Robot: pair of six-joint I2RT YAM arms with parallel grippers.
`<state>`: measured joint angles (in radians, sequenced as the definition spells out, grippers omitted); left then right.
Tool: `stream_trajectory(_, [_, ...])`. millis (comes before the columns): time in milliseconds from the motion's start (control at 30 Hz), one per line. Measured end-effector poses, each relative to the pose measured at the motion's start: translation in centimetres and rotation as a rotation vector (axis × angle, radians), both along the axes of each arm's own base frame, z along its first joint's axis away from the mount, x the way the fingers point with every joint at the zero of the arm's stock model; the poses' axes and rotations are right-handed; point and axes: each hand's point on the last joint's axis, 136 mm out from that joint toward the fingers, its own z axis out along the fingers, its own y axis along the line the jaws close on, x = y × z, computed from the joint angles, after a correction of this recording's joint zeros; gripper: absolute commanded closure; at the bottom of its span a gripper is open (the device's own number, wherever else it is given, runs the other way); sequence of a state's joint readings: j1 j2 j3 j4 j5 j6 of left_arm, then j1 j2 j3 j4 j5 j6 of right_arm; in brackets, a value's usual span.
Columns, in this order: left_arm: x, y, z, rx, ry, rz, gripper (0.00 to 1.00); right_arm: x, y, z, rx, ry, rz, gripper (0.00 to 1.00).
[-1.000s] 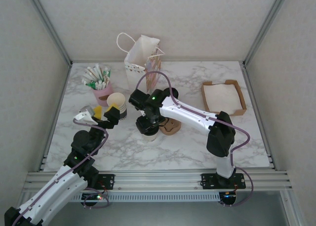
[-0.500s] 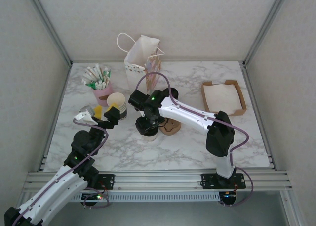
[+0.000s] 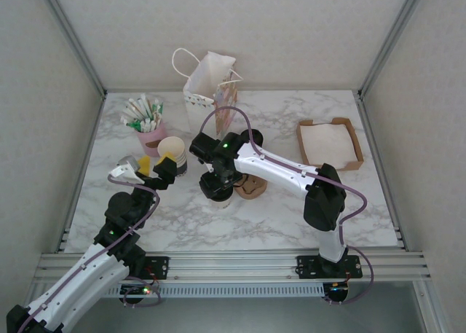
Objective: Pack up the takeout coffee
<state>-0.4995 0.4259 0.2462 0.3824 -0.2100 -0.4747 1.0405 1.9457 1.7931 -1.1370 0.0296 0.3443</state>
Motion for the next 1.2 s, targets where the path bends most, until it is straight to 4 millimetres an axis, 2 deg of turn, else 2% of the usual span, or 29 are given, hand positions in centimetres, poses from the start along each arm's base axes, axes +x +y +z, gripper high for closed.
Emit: stream_trajectory(1200, [0.01, -0.01, -0.15, 0.001, 0.002, 0.000, 0.00, 0.06, -0.20, -0.80, 0.000, -0.008, -0.009, 0.31])
